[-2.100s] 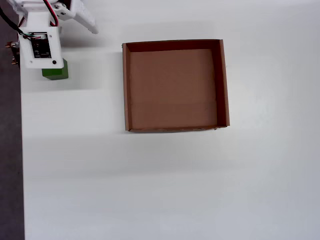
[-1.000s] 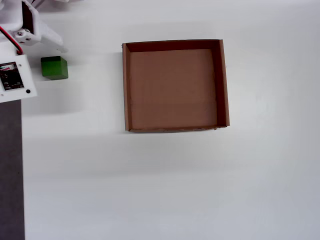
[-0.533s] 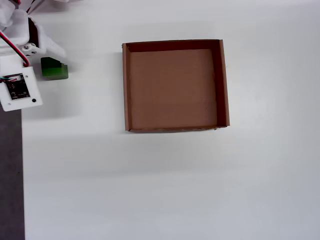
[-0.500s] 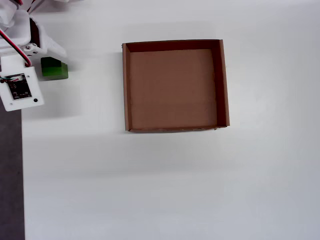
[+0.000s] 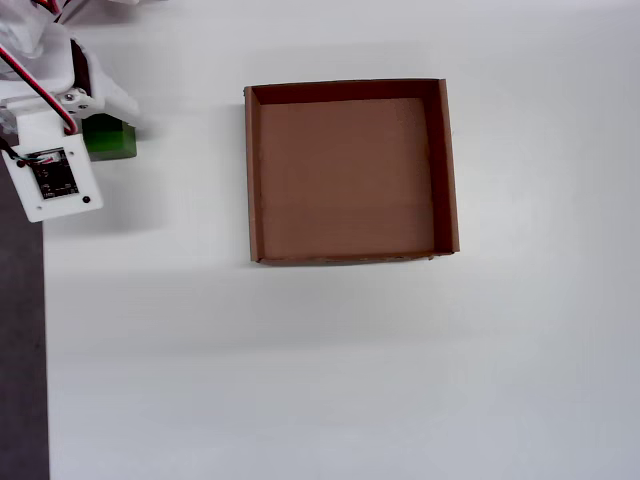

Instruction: Grasp a green cube and put it in a box.

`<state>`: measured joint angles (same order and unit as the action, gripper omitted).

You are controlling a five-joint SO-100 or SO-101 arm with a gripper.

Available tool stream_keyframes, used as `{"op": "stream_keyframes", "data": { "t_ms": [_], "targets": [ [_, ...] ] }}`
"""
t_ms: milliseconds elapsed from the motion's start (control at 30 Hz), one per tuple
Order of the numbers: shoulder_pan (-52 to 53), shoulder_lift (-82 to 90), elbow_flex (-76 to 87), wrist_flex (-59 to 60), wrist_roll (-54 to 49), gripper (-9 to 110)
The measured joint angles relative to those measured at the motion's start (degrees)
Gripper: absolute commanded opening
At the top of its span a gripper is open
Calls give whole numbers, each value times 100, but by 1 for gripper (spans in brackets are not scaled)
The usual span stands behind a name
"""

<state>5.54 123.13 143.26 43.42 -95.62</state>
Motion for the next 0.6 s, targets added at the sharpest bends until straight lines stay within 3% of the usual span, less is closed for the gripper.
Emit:
{"op": "stream_keyframes", "data": {
  "t_ms": [600],
  "targets": [
    [-70, -360, 0, -97, 255, 24]
  ]
}}
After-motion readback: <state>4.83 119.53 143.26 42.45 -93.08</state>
